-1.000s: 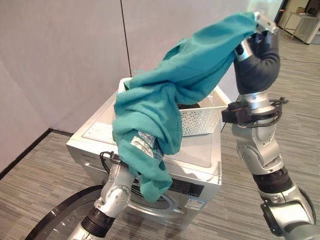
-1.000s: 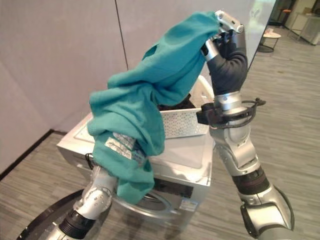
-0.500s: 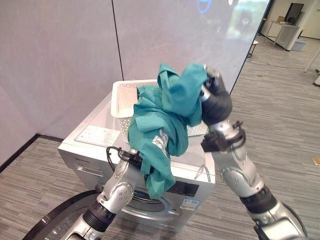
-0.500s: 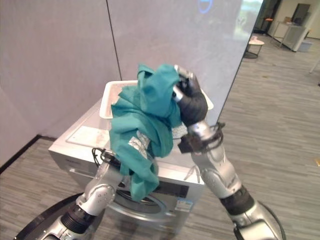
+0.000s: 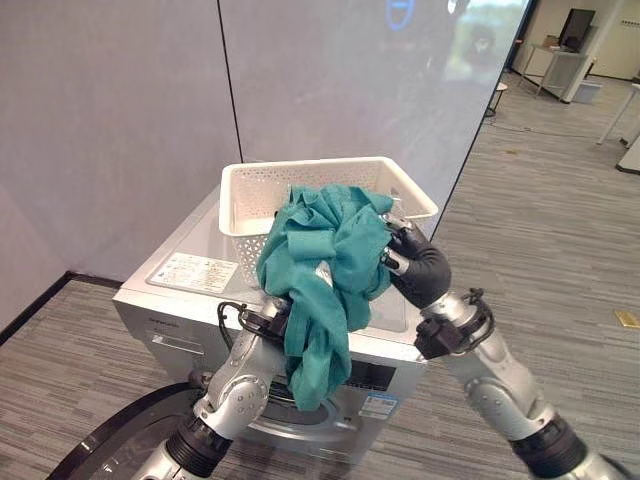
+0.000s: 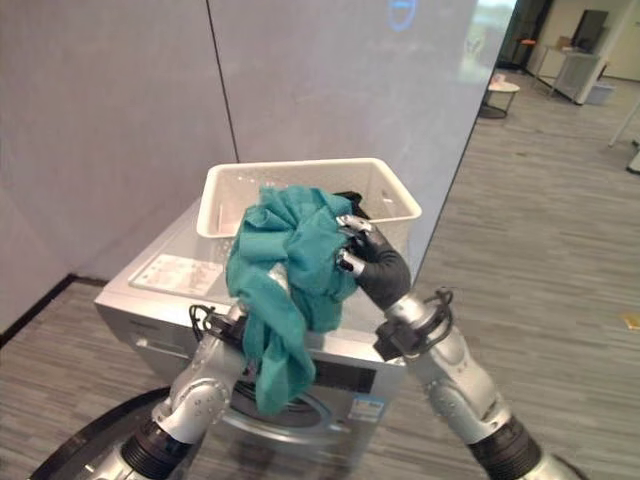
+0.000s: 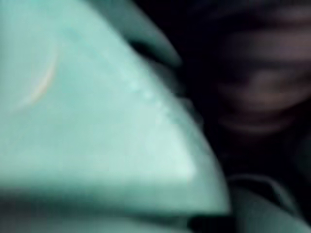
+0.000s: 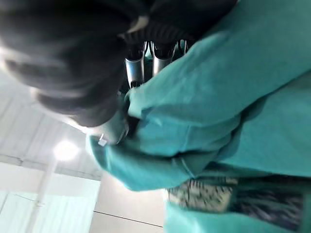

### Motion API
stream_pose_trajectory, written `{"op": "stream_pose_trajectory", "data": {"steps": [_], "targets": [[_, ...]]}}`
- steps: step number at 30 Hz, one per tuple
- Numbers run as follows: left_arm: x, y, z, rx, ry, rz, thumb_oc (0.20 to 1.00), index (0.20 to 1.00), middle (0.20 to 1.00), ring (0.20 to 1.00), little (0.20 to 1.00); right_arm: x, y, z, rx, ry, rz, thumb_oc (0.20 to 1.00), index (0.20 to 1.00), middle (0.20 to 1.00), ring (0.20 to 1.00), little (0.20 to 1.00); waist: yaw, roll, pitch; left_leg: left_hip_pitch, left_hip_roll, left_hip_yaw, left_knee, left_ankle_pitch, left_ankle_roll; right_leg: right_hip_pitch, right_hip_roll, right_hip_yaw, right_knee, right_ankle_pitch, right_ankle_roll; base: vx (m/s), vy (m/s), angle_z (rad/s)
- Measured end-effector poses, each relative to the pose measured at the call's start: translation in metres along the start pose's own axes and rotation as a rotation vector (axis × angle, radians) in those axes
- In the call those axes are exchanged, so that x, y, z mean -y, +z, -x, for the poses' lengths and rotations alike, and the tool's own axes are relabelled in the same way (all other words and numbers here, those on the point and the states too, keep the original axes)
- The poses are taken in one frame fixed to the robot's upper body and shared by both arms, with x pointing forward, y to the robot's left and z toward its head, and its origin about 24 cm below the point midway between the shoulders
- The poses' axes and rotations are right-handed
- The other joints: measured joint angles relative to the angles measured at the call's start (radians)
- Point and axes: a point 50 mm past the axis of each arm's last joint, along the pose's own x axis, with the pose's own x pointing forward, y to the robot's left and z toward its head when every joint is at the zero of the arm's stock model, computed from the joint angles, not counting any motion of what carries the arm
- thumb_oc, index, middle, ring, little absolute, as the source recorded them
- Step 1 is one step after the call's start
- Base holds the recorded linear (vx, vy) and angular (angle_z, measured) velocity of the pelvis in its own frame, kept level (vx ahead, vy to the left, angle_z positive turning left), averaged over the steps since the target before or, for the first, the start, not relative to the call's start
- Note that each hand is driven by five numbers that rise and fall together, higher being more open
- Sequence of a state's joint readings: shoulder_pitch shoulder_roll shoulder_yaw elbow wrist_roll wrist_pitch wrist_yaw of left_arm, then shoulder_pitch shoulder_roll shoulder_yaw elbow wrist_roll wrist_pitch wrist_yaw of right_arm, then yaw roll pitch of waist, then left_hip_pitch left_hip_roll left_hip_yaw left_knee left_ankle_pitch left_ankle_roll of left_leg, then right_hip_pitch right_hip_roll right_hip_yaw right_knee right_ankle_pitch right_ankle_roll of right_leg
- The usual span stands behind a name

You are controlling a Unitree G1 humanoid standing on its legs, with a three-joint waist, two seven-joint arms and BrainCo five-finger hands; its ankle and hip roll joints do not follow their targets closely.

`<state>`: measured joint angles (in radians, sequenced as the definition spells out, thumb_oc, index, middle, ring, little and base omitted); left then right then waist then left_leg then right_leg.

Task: Grab the laundry basket,head to the washer,open it,put in the laundry and shut it.

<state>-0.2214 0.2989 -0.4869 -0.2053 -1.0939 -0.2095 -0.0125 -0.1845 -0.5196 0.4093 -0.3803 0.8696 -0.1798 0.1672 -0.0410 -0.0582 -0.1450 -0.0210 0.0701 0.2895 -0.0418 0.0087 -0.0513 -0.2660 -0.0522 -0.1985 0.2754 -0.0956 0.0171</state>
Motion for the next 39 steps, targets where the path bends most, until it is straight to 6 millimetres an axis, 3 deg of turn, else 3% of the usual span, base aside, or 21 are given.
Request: {"op": "stream_pose_trajectory", "data": {"steps": [7,15,18,23,25,26,27,28,29,30,33,36,39], "targets": [[0.002,0.003,0.012,0.014,-0.032,0.017,0.2,0.2,0.2,0.2,0.2,0.015,0.0,0.03,0.003,-0.129,-0.004,1.0,1.0,1.0,1.0,1.0,-0.001,0.011,0.005,0.0,-0.001,0.0,-0.004,-0.001,0.001,0.0,-0.001,0.0,-0.003,0.0,0.0,0.0,0.005,0.0],[0.003,0.049,0.029,0.205,-0.039,-0.051,0.2,0.2,0.2,0.2,0.2,0.049,0.014,0.078,0.042,-0.416,0.075,1.0,1.0,1.0,1.0,1.0,-0.002,0.023,0.015,-0.003,-0.005,-0.001,-0.009,-0.006,0.009,-0.001,-0.004,-0.001,-0.002,-0.003,0.004,0.02,0.03,0.01],[-0.002,0.056,0.04,0.231,-0.013,-0.08,0.2,0.2,0.2,0.2,0.2,0.067,0.026,0.11,0.113,-0.621,0.138,1.0,1.0,1.0,1.0,1.0,-0.004,0.021,0.026,0.003,-0.01,-0.007,-0.014,-0.008,0.011,0.001,-0.01,-0.006,0.0,-0.006,0.007,0.03,0.049,0.05],[-0.007,0.06,0.046,0.244,0.001,-0.102,0.2,0.2,0.2,0.2,0.2,0.076,0.022,0.121,0.114,-0.735,0.166,1.0,1.0,1.0,1.0,1.0,-0.019,0.017,0.056,0.006,-0.021,-0.002,-0.01,-0.005,0.011,0.007,-0.015,0.005,0.012,-0.001,0.01,-0.04,0.042,-0.03],[-0.01,0.059,0.045,0.244,0.008,-0.094,0.2,0.2,0.2,0.2,0.2,0.083,0.016,0.129,0.084,-0.789,0.176,1.0,1.0,1.0,1.0,1.0,-0.026,0.02,0.082,0.006,-0.028,-0.008,-0.008,-0.011,0.021,0.002,-0.017,0.037,0.048,-0.009,0.023,-0.09,-0.003,0.14],[-0.012,0.058,0.046,0.239,0.016,-0.091,0.2,0.2,0.2,0.2,0.2,0.089,0.012,0.136,0.056,-0.83,0.192,1.0,1.0,1.0,1.0,1.0,-0.034,0.02,0.103,0.006,-0.035,-0.023,0.009,-0.017,0.029,-0.006,-0.003,0.152,0.094,-0.02,0.035,-0.2,-0.071,0.36],[-0.013,0.058,0.047,0.233,0.022,-0.093,0.2,0.2,0.2,0.2,0.2,0.093,0.01,0.142,0.036,-0.866,0.2,1.0,1.0,1.0,1.0,1.0,-0.041,0.02,0.105,0.003,-0.042,-0.027,0.015,-0.017,0.029,-0.012,0.0,0.21,0.106,-0.033,0.054,-0.15,-0.063,0.27],[-0.014,0.059,0.05,0.229,0.029,-0.103,0.2,0.2,0.2,0.2,0.2,0.097,0.007,0.145,0.026,-0.902,0.199,1.0,1.0,1.0,1.0,1.0,-0.031,0.022,0.111,0.004,-0.046,-0.017,0.019,-0.013,0.028,-0.024,-0.004,0.217,0.093,-0.032,0.052,-0.18,-0.137,-0.47],[-0.015,0.066,0.054,0.234,0.025,-0.138,0.2,0.2,0.2,0.2,0.2,0.107,0.006,0.134,0.028,-0.911,0.22,1.0,1.0,1.0,1.0,1.0,0.006,0.051,0.147,-0.031,-0.007,0.034,0.058,-0.021,0.039,-0.009,-0.03,0.118,0.014,0.003,0.055,-0.07,-0.116,-0.68],[-0.015,0.07,0.053,0.241,0.016,-0.151,0.2,0.2,0.2,0.2,0.2,0.112,0.005,0.132,0.024,-0.923,0.234,1.0,1.0,1.0,1.0,1.0,0.018,0.049,0.162,-0.034,-0.005,0.035,0.061,-0.024,0.041,-0.009,-0.057,0.101,0.039,0.002,0.064,-0.06,-0.115,-0.39],[-0.02,0.067,0.053,0.256,0.025,-0.127,0.2,0.2,0.2,0.2,0.2,0.126,-0.013,0.157,-0.103,-1.05,0.268,1.0,1.0,1.0,1.0,1.0,0.044,0.028,0.17,-0.011,0.006,-0.004,0.059,-0.01,0.025,0.05,-0.052,0.099,0.031,-0.029,0.059,-0.04,-0.184,0.24],[-0.032,0.066,0.076,0.272,0.12,-0.125,0.2,0.2,0.2,0.2,0.2,0.132,-0.024,0.187,-0.22,-1.162,0.31,1.0,1.0,1.0,1.0,1.0,0.067,0.027,0.17,-0.008,0.018,-0.018,0.053,-0.003,0.015,0.047,-0.033,0.083,0.071,-0.06,0.039,-0.09,-0.221,0.15],[-0.039,0.065,0.086,0.293,0.174,-0.098,0.2,0.2,0.2,0.2,0.2,0.134,-0.036,0.22,-0.334,-1.27,0.302,1.0,1.0,1.0,1.0,1.0,0.078,0.02,0.174,-0.057,0.031,-0.064,0.064,0.011,-0.001,0.01,-0.024,0.046,0.115,-0.083,0.013,-0.17,-0.143,0.36]]}}
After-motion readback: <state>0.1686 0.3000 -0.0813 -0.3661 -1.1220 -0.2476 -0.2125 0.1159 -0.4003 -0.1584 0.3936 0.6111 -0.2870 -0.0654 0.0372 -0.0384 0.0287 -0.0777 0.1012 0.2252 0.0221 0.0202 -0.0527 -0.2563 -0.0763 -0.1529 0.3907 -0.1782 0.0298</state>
